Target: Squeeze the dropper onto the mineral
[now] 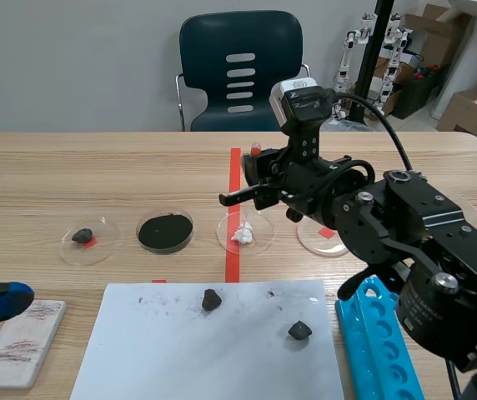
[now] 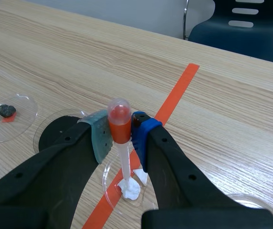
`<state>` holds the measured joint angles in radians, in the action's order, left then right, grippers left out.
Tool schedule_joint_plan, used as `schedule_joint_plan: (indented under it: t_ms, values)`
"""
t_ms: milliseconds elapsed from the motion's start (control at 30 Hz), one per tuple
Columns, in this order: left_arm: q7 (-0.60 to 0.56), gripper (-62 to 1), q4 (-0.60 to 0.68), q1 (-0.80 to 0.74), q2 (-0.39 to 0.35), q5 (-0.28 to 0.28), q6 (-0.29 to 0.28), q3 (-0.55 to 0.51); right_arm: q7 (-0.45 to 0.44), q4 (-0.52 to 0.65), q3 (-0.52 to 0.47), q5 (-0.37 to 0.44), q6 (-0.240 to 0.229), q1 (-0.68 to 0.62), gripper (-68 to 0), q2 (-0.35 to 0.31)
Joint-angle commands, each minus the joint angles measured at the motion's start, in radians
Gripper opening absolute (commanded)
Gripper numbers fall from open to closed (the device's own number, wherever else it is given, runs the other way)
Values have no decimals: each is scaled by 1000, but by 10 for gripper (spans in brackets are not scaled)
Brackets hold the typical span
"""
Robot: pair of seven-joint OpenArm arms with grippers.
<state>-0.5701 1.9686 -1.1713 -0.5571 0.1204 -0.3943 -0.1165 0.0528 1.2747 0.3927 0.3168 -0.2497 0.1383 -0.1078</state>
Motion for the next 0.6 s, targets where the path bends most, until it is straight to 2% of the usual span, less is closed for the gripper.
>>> schedule_joint_plan:
  t_ms: [0,67,267,400,567]
  values:
    - [-14,14,7,-6,-3,6,-2,2,-19,5,-6,2,-1,25,-584,0]
    - [-14,14,7,-6,-3,6,-2,2,-19,5,-6,0,-1,25,-615,0]
    - [-14,14,7,-6,-3,6,-2,2,-19,5,-6,0,0,25,-635,0]
    - [-14,14,7,-6,-3,6,-2,2,-18,5,-6,0,44,25,-656,0]
    - [-14,14,7,-6,-3,6,-2,2,-18,5,-8,0,48,25,-665,0]
